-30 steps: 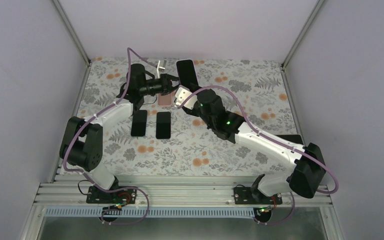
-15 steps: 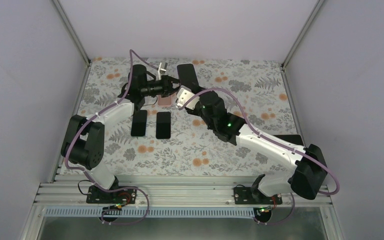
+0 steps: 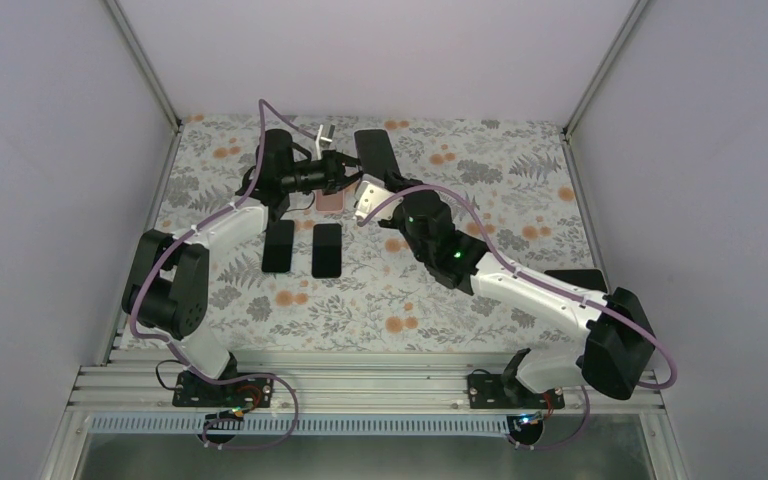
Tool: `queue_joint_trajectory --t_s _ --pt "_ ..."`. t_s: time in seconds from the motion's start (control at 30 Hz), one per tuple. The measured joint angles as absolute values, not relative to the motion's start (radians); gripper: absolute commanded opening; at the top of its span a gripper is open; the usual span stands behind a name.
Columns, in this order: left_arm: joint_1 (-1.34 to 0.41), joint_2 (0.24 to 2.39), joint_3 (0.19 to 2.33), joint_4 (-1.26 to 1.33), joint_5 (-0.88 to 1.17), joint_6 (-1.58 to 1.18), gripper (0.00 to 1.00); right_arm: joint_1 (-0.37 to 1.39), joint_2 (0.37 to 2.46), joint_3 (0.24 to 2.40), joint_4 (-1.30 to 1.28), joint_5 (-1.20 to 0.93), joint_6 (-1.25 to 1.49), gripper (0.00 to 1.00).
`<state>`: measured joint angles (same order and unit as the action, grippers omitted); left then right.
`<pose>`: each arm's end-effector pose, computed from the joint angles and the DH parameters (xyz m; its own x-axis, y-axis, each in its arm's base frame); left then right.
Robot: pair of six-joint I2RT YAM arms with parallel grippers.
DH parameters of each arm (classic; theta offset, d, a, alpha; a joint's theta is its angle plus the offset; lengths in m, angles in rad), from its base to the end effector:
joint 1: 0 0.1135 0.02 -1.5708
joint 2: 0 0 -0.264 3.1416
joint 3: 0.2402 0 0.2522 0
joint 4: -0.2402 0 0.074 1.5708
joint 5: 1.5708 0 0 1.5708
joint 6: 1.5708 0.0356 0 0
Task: Take the phone out of the phone case
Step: Remove the phone case from the phone, then place the phone case at the center of the board.
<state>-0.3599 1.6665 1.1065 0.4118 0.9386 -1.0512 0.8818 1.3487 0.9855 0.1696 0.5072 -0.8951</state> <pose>0.3443 -0.1602 0.2830 -0.8975 -0.2103 -0.3877 0.3542 0.1802 -0.9177 0.2138 0.2324 0.3198 0.2135 -0.8136 -0.5408 -0.3279 0.4618 -0.8241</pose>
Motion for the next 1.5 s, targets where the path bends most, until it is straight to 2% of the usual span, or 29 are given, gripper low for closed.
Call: queue_joint_trajectory --t_s 0.07,0.13,0.3,0.87,1.5 --pt "-0.359 1.667 1.106 0.409 0.938 -1.053 0.02 0.882 1.347 0.986 0.172 0.515 -0.91 0.05" --pt "-0.358 1.667 1.104 0.407 0.939 -1.056 0.03 0.882 1.343 0.986 0.172 0.527 -0.925 0.04" --pt "-0.356 1.679 1.101 0.377 0.935 -1.05 0.02 0.882 1.333 0.995 0.167 0.529 -0.917 0.04" --pt "-0.351 1.713 1.18 0.152 0.819 -0.842 0.02 0.827 1.292 1.177 -0.083 0.441 -0.712 0.04" --pt "-0.356 1.982 1.422 -0.083 0.732 -0.649 0.02 0.703 1.227 1.2 -0.163 0.37 -0.599 0.04"
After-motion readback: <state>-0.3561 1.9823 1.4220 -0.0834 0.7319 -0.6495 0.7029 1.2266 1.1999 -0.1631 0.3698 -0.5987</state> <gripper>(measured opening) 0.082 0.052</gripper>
